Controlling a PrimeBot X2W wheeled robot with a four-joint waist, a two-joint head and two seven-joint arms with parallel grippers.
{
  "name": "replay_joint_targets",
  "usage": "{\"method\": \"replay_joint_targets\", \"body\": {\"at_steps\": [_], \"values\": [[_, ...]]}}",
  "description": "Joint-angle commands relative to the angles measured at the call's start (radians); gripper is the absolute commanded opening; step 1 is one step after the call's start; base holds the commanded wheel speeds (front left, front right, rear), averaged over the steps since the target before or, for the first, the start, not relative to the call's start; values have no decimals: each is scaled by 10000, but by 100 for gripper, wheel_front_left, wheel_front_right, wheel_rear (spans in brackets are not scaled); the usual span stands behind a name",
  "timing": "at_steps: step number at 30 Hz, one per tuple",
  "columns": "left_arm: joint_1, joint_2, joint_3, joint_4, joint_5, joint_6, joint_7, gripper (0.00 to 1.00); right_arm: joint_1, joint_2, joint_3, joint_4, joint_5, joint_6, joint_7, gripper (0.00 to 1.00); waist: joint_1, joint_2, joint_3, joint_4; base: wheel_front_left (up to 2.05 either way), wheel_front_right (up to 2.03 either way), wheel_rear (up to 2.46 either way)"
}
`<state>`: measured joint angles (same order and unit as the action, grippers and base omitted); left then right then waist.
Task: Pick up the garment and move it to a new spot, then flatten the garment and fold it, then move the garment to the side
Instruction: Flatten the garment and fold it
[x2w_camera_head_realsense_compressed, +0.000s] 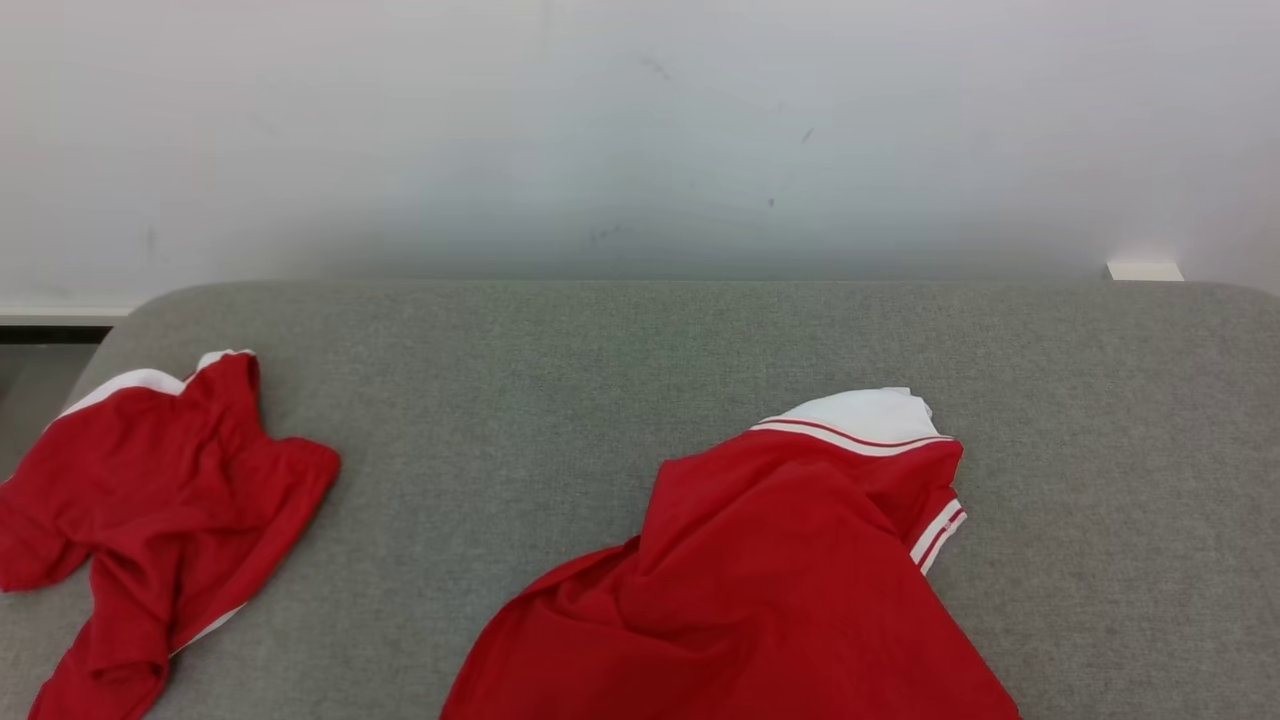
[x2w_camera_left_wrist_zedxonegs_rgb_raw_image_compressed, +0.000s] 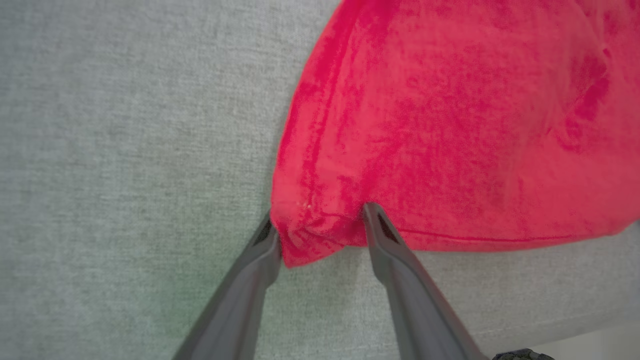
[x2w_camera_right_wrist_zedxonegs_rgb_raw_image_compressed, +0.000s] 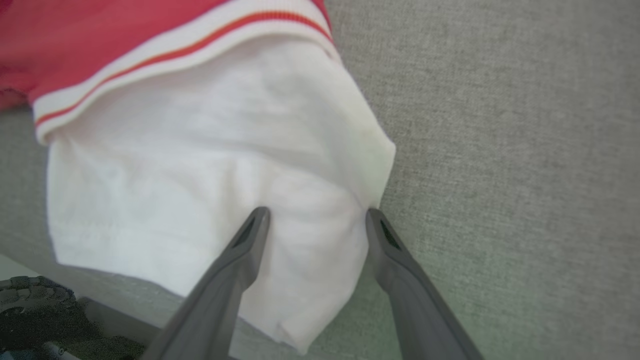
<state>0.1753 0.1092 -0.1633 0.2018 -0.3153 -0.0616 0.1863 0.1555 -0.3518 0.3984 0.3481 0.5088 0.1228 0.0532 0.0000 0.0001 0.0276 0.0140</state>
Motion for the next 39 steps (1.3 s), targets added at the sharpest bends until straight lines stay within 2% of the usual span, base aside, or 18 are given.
{"method": "replay_joint_targets", "body": {"at_steps": [1, 4, 5, 10, 17, 24, 25, 26, 27, 32, 39], "values": [[39, 18, -34, 54, -68, -37, 58, 49, -16, 366, 556, 213, 165, 141, 334, 100, 0, -1, 12, 10, 0, 0, 0], [-46, -19, -135, 92, -106, -67, 74, 24, -170, 419, 776, 341, 300, 141, 360, 100, 0, -1, 41, 29, 0, 0, 0], [-65, -22, -164, 114, -119, -73, 85, 0, -215, 441, 847, 397, 336, 142, 384, 100, 0, -1, 45, 31, 0, 0, 0], [-124, -18, -245, 173, -188, -124, 90, 0, -312, 463, 832, 641, 559, 142, 385, 100, 0, -1, 61, 75, 0, 0, 0], [-95, 48, -218, 13, -337, -115, 19, 0, 250, 121, 426, 858, 482, 80, 584, 100, 0, -1, 74, 134, 0, 0, 0], [-23, 28, -299, -226, -521, -144, 122, 0, 396, 339, 601, 863, 302, 83, 1050, 100, 0, -1, 116, 61, 0, 0, 0], [-25, 21, -315, -267, -517, -153, 132, 0, 339, 427, 668, 897, 257, 93, 1137, 69, 0, -1, 119, 54, 0, 0, 0], [-29, 11, -344, -305, -516, -164, 136, 0, 249, 491, 759, 866, 201, 116, 1108, 18, 0, -1, 111, 55, 0, 0, 0], [-35, 7, -377, -361, -542, -178, 180, 0, 158, 578, 727, 829, 253, 122, 1001, 0, 0, -1, 97, 59, 0, 0, 0], [24, -39, -383, -848, -806, -200, 265, 0, -142, 446, 181, 16, 820, 113, 186, 0, 0, -1, -95, 100, 0, 0, 0], [55, -144, -284, -2239, -1538, -279, 569, 0, -198, -56, -1143, -2291, 2311, 77, -489, 0, 0, -1, -440, -10, 0, 0, 0]]}}
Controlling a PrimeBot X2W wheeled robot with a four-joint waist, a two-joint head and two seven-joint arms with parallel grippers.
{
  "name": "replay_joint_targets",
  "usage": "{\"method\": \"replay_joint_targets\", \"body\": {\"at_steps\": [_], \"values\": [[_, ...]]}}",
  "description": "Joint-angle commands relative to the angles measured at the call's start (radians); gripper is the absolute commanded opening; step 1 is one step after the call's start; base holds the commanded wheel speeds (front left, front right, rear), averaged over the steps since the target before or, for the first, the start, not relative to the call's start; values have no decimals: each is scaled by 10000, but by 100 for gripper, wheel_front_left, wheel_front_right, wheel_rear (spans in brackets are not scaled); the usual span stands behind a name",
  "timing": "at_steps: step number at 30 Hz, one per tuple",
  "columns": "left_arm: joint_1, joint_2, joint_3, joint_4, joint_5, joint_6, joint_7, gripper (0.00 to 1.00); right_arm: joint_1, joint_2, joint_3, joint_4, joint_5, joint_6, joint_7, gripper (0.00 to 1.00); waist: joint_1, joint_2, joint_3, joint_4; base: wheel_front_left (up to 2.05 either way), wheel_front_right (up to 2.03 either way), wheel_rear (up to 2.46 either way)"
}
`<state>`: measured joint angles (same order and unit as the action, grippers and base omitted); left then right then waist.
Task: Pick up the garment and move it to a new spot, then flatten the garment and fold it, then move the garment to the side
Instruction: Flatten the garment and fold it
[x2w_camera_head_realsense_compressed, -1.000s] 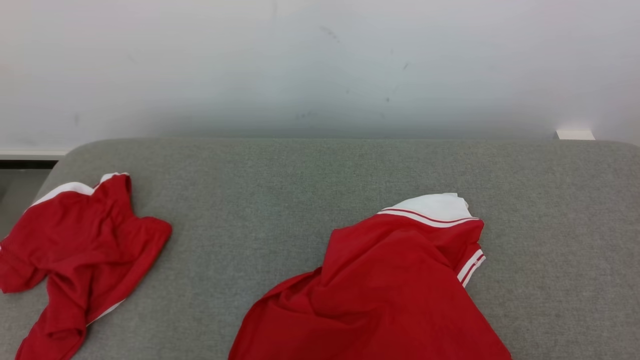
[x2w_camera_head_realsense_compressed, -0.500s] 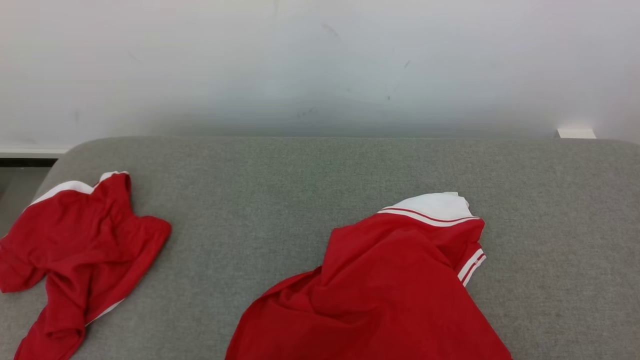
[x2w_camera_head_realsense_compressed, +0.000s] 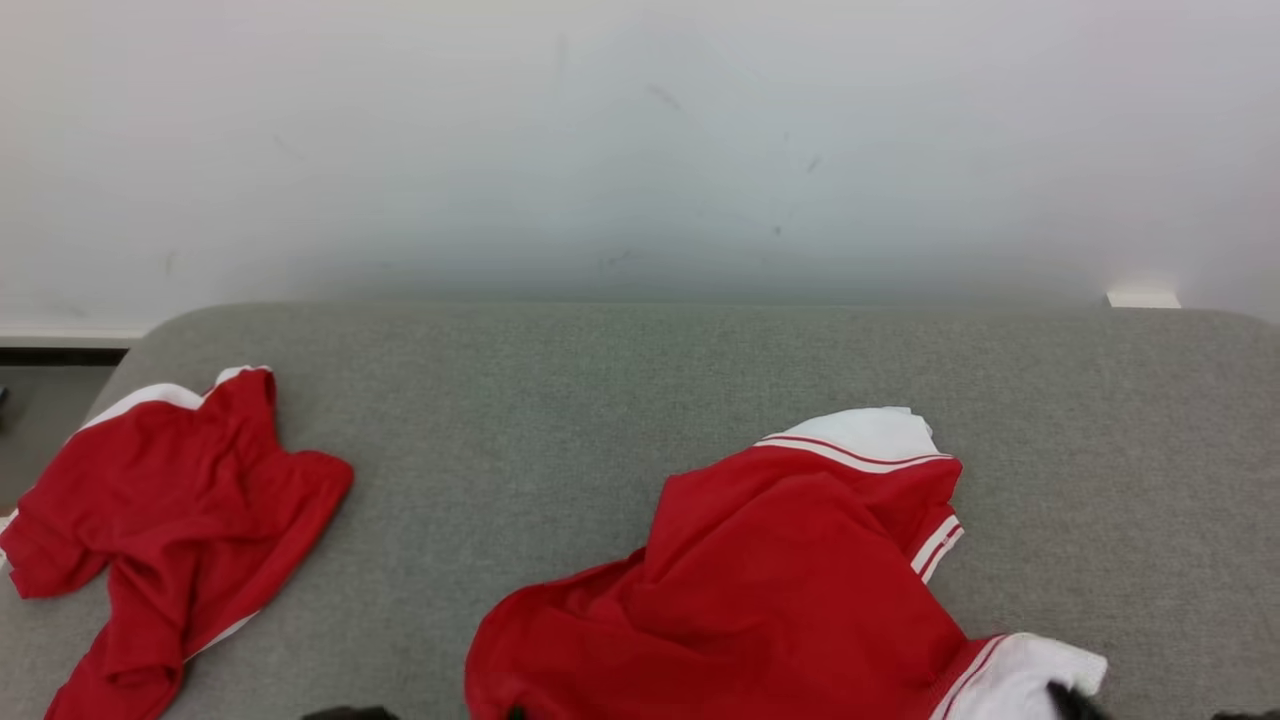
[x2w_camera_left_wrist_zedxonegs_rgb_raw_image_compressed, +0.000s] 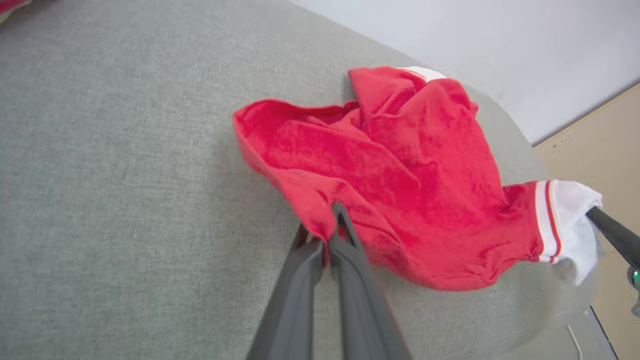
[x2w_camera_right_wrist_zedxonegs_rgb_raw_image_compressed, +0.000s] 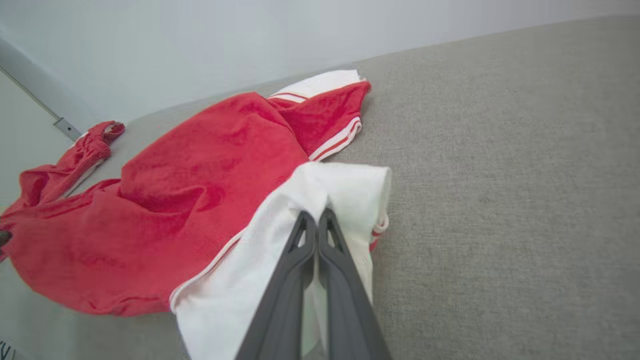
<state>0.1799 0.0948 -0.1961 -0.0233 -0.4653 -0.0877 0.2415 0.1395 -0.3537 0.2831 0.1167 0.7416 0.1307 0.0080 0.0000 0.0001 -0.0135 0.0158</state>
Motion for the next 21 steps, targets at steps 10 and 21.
{"method": "replay_joint_targets", "body": {"at_steps": [10, 21], "values": [[-589, 2, 73, -2662, -1571, -219, 646, 0, 298, -784, -1998, -3299, 1961, 0, -51, 0, 0, -1, -401, -161, 0, 0, 0], [-2205, 244, 225, -6046, -3026, -156, 1952, 0, -357, -1231, -4983, -7002, 3643, 0, -24, 0, 0, -1, -723, -452, 0, 0, 0]]}}
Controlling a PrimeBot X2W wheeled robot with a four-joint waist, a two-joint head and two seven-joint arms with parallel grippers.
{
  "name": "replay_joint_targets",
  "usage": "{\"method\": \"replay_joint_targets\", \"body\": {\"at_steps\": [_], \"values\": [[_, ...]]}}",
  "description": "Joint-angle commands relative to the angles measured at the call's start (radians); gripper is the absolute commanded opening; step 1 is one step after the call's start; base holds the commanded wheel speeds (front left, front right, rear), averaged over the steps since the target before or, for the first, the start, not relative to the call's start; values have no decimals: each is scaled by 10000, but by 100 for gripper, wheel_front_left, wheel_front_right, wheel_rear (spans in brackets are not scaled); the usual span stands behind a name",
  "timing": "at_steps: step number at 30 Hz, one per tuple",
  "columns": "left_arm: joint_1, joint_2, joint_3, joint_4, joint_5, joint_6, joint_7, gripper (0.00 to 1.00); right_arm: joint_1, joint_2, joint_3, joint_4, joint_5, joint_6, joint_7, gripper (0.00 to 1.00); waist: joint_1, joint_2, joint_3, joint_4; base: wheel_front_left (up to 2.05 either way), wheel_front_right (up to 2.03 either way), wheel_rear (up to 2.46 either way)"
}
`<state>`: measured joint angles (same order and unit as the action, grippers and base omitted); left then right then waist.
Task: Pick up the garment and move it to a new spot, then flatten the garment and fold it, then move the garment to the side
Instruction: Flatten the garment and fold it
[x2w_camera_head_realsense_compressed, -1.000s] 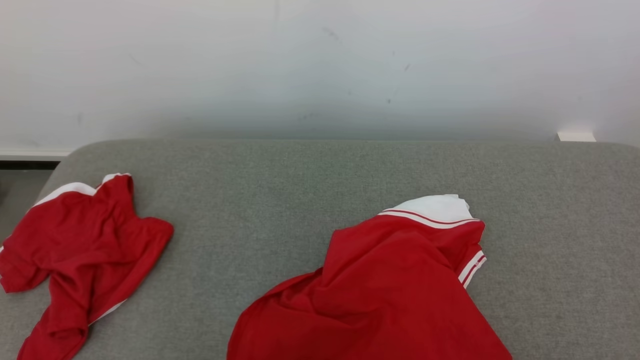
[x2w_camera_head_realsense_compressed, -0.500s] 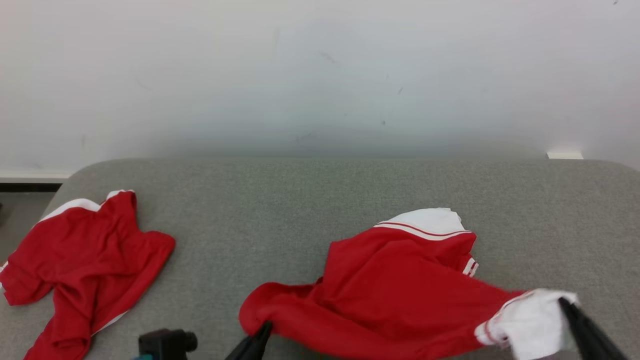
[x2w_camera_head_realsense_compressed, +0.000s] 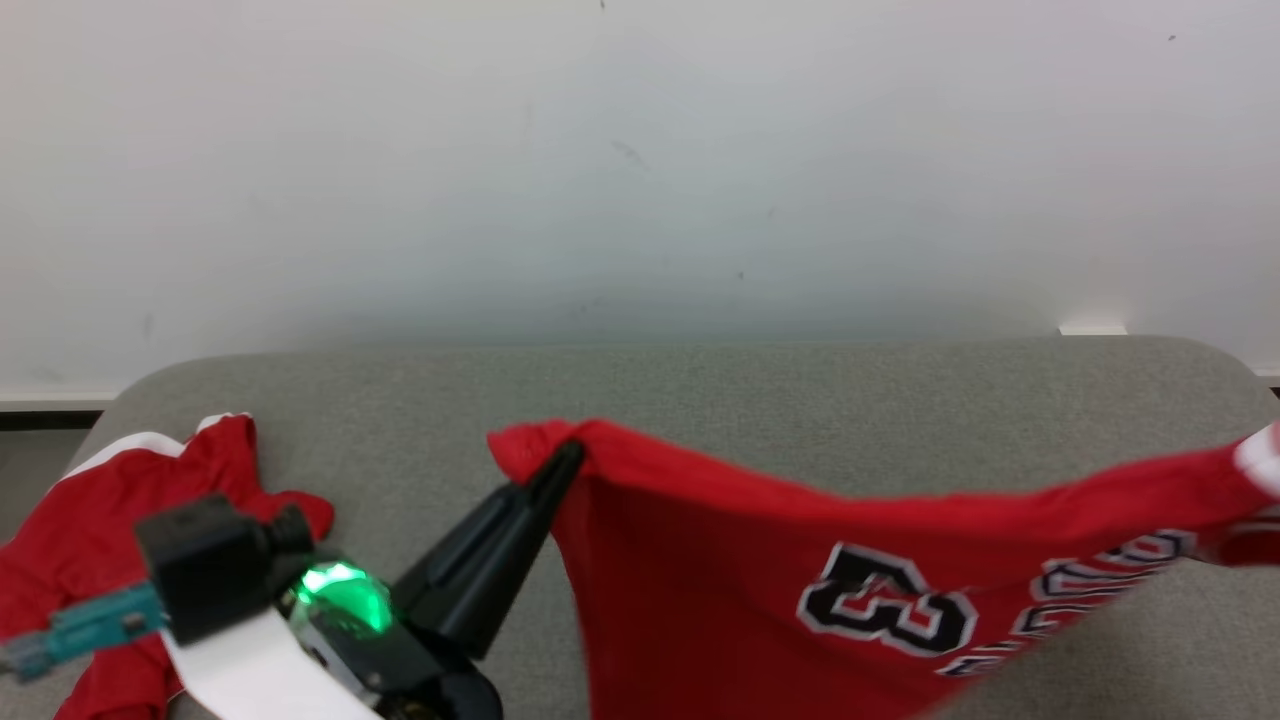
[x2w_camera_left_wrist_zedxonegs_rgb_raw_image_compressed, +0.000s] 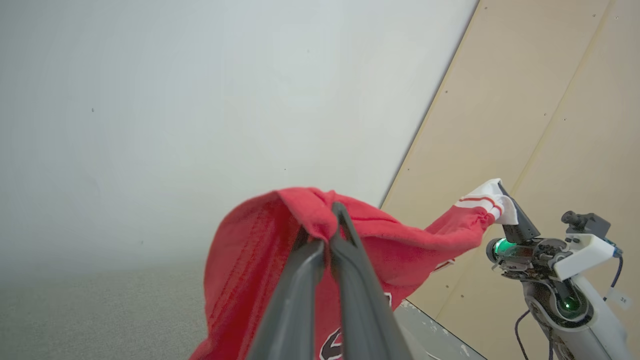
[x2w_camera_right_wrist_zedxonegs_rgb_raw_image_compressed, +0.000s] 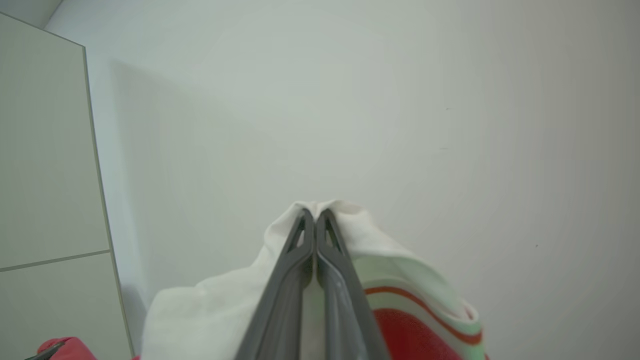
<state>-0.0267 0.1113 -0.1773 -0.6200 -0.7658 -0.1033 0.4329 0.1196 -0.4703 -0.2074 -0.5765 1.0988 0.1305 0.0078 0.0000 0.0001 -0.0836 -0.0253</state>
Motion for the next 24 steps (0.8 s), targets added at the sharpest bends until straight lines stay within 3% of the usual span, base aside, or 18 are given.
{"method": "replay_joint_targets", "body": {"at_steps": [1, 7, 12, 18, 24], "values": [[-400, 97, 83, -350, -131, 87, 210, 0, -354, -130, -412, -242, 158, 1, 55, 0, 0, -1, -30, -70, 0, 0, 0], [-2435, 233, 426, -994, -404, 713, 1264, 0, -2027, -498, -1582, -273, 625, 1, 1031, 0, 0, -1, 109, -158, 0, 0, 0], [-4034, 447, 466, 61, -384, 1045, 2041, 0, -3823, -245, -1383, 1020, -43, 1, 2286, 0, 0, -1, 604, -47, 0, 0, 0], [-6124, 706, 457, 2626, 508, 1092, 2129, 0, -7101, 1150, -190, 3271, -1401, 2, 3512, 0, 0, -1, 2254, -25, 0, 0, 0], [-9195, 854, 352, 5973, 1608, 724, 1108, 0, -11164, 2714, 362, 6553, -3843, 2, 2955, 0, 0, -1, 4004, -134, 0, 0, 0]]}}
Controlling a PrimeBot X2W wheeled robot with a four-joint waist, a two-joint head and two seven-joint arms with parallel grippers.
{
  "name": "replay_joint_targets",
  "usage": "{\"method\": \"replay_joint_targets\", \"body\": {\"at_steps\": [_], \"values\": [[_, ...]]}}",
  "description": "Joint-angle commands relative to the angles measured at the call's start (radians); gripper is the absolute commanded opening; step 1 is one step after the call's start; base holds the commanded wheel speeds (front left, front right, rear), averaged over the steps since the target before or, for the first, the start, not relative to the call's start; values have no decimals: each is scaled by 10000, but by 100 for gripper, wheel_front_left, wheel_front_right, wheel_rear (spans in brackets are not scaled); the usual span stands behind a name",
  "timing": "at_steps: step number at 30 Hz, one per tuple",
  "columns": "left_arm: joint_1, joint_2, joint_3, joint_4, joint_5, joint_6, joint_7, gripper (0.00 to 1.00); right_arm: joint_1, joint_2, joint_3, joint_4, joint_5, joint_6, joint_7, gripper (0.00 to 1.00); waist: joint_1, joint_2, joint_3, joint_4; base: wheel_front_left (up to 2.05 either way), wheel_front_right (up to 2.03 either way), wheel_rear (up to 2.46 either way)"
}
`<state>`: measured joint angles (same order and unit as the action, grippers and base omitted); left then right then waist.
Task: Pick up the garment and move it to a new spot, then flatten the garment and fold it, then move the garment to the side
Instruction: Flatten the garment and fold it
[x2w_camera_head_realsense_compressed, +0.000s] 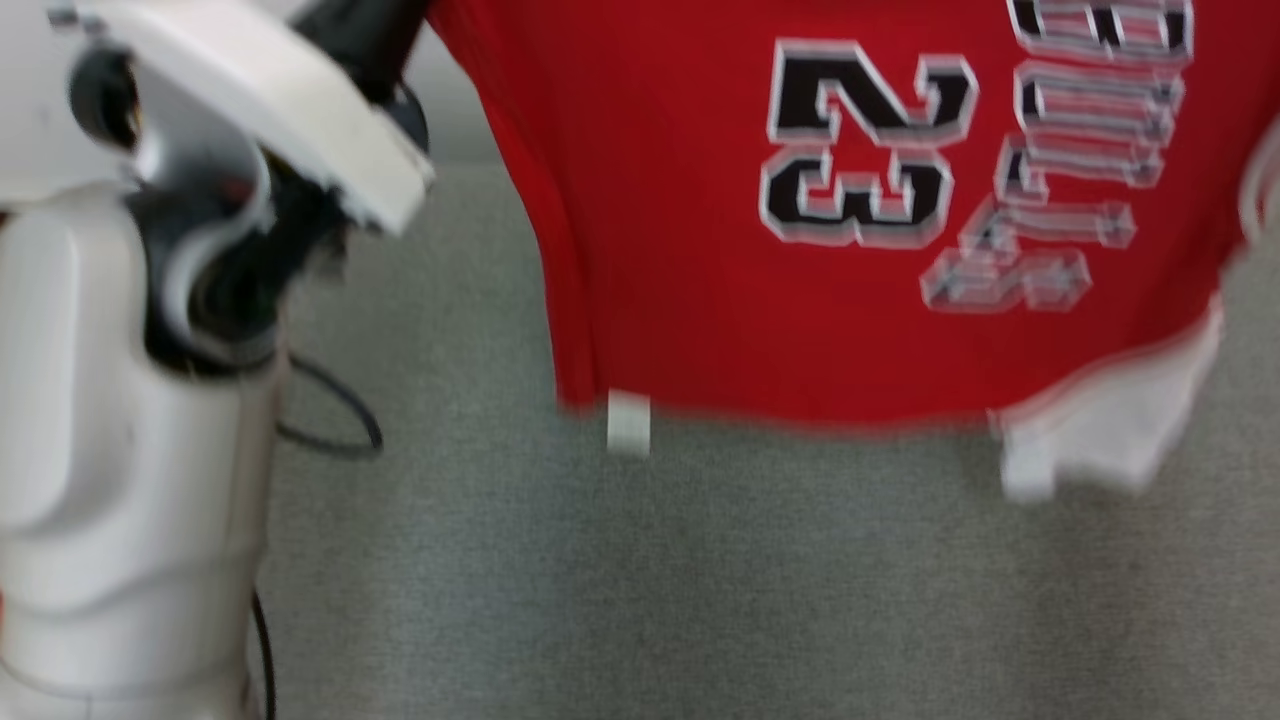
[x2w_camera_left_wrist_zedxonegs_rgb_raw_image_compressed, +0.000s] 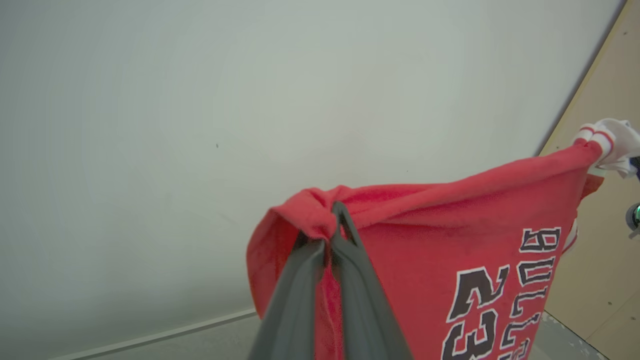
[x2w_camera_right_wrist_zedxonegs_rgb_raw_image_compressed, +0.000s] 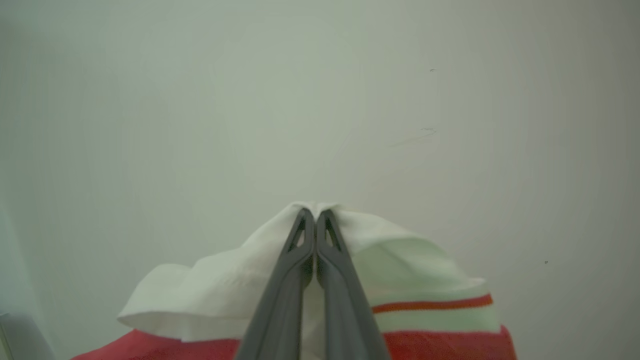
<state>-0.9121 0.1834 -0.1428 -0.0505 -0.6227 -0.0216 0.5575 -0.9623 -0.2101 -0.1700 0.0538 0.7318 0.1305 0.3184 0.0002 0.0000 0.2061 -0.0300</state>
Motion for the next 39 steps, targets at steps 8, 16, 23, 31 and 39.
{"method": "replay_joint_targets", "body": {"at_steps": [8, 16, 23, 31, 39], "values": [[-3891, -155, 45, 4633, 1695, -475, -4481, 0, -4168, 1275, 266, 4028, -2243, 2, -2970, 0, -2, 0, 2424, -282, 0, 0, 0], [-3908, -468, -699, 7396, 2126, -949, -7747, 0, -3281, 995, 1798, 5512, -1553, 2, -4407, 0, -2, 0, 3296, -283, 0, 0, 0], [-1674, -307, -1727, 7616, 2184, -1083, -8213, 0, -119, -343, 3889, 4796, -157, 1, -4567, 0, -2, 0, 2843, -253, 0, 0, 0], [2178, 288, -2568, 5914, 1575, -1085, -8225, 0, 4269, -2150, 5257, 3097, 1431, 1, -4418, 0, -2, 0, 1319, -268, 0, 0, 0], [6277, 470, -2984, 4502, 1257, -681, -7864, 0, 7971, -3492, 5980, 1886, 1841, 1, -3220, 0, -2, 0, -465, -444, 0, 0, 0]]}}
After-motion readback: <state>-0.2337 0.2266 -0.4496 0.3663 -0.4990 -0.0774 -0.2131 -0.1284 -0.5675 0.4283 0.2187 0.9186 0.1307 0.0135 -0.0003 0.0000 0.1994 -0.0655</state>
